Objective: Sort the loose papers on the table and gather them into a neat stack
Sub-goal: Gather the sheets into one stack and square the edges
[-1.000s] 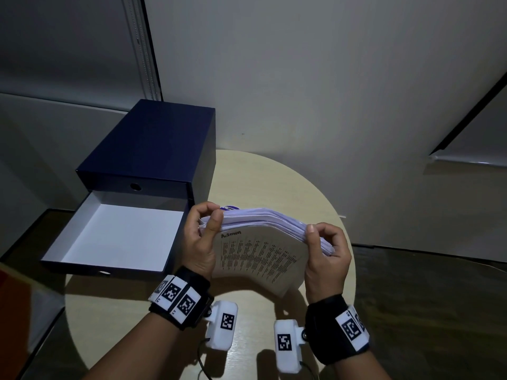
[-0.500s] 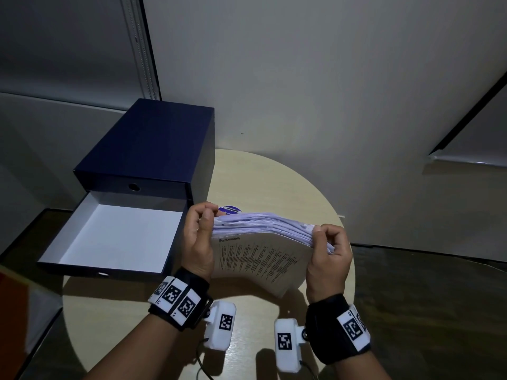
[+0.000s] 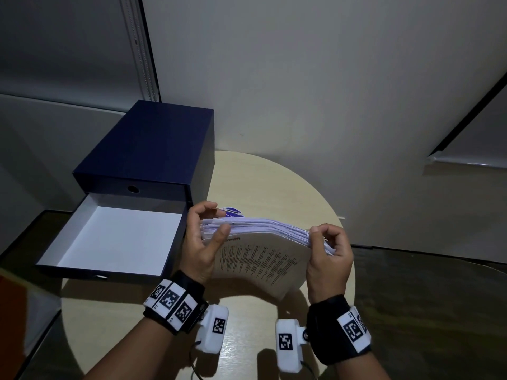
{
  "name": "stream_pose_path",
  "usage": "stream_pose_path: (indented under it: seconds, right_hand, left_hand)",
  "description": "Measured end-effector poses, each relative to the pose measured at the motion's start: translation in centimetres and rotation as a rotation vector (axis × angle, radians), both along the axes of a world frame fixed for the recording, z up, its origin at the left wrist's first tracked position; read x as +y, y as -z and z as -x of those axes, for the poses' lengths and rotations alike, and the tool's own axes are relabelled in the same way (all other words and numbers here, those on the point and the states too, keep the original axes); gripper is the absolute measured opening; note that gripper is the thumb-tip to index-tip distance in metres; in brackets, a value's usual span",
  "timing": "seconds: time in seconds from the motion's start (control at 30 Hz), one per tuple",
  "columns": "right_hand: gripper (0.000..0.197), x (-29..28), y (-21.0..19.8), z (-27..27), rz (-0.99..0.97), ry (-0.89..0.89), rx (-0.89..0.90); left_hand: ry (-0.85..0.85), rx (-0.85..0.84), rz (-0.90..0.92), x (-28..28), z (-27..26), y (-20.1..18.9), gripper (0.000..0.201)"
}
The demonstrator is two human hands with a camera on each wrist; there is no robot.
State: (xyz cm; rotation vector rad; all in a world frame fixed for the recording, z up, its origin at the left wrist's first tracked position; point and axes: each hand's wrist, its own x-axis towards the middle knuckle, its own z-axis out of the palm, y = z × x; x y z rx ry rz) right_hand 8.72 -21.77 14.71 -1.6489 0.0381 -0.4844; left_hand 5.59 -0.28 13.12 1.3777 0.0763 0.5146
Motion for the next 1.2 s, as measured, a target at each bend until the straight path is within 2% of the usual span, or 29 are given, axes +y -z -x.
stream_pose_path:
  seconds: [0.17, 0.33, 0.43, 0.5, 0.67, 0.73, 0.83, 0.9, 0.97, 1.07, 1.13, 1.2]
  right_hand:
    - [0.005, -0.1, 0.1, 0.1, -0.011, -0.036, -0.001]
    - [0.044, -0.4, -0.2, 0.4, -0.065, -0.237, -0.063]
    - [0.054, -1.3, 0.3, 0.5, 0.003, -0.381, -0.102]
    - [0.055, -1.5, 0.6, 0.6, 0.066, -0.414, -0.076]
    - [0.04, -1.7, -0.1, 0.5, 0.129, -0.285, 0.0]
    - [0.035, -2.0, -0.8, 0.1, 0.156, -0.274, -0.028]
    - [0.034, -2.0, -2.5, -0.9, 0.286, -0.301, -0.108]
    - [0.038, -1.4, -4.2, -1.4, 0.432, -0.34, -0.223]
    - [0.044, -0.4, -5.6, -1.4, 0.559, -0.418, -0.339]
    - [0.048, 1.2, -7.1, -0.7, 0.669, -0.524, -0.421]
    - [0.049, 1.7, -7.3, -0.3, 0.672, -0.558, -0.414]
    - [0.047, 1.4, -7.1, -0.2, 0.655, -0.517, -0.422]
  left_hand:
    - [-0.048, 0.009, 0.109, -0.3, -0.4, -0.4, 0.039]
    - [-0.049, -0.004, 0.123, -0.4, -0.7, -0.3, 0.021]
    - [-0.085, -0.001, 0.077, -0.5, -0.7, -0.6, 0.032]
    - [-0.115, 0.013, 0.05, -0.6, -0.7, -0.8, 0.042]
    - [-0.165, 0.071, -0.037, -0.4, -0.4, -1.4, 0.063]
    - [-0.242, 0.069, -0.212, 0.0, 0.1, -1.8, 0.064]
    - [-0.331, -0.011, -0.72, 0.0, 1.3, -4.6, 0.062]
    - [-0.25, -0.01, -1.079, -0.9, 1.7, -7.0, 0.063]
    - [-0.09, 0.085, -1.283, -1.8, 1.6, -8.4, 0.062]
    - [0.064, 0.194, -1.252, -2.2, 1.3, -8.2, 0.044]
    - [0.068, 0.222, -1.16, -2.0, 1.3, -7.8, 0.034]
    - [0.03, 0.227, -1.062, -1.5, 1.5, -7.1, 0.03]
